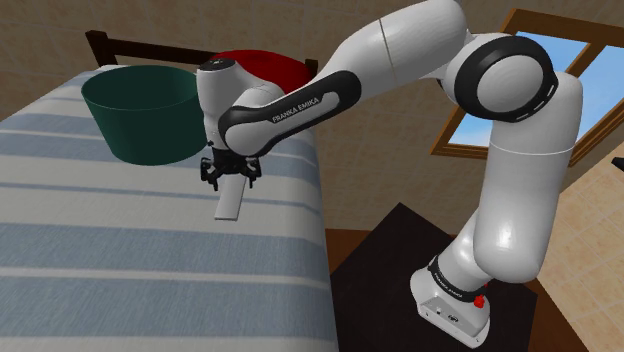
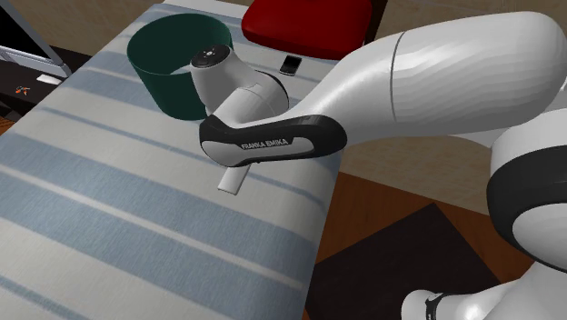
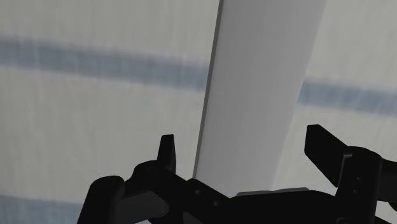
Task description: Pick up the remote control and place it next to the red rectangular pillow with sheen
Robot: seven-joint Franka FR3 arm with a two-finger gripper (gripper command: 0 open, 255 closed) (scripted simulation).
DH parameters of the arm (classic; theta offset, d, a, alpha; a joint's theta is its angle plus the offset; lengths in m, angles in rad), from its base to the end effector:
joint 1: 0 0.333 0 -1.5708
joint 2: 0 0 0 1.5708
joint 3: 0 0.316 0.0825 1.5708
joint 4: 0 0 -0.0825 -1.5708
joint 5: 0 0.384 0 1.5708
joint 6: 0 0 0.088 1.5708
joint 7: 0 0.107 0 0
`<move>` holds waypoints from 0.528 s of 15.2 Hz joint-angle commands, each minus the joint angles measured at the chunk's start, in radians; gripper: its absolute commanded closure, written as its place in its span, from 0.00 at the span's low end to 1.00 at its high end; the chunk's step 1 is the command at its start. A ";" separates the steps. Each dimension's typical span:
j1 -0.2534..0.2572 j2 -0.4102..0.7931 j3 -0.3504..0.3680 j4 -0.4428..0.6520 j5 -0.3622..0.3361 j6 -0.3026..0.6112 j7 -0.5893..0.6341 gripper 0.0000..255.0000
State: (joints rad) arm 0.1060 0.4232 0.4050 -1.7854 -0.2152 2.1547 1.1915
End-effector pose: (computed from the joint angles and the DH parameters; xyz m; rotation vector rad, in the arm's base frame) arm 0.5771 0.2896 0.3324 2.9860 -0.9087 0.0045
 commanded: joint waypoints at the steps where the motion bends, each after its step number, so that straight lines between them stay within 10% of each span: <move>1: 0.001 0.004 -0.001 0.000 -0.002 0.004 0.002 0.00; 6: 0.001 0.004 -0.001 0.000 -0.002 0.003 0.002 0.00; 7: 0.001 0.004 -0.001 0.000 -0.002 0.003 0.002 1.00; 8: 0.001 0.004 -0.001 0.000 -0.002 0.003 0.002 1.00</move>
State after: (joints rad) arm 0.1075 0.4267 0.4045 -1.7847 -0.2170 2.1581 1.1933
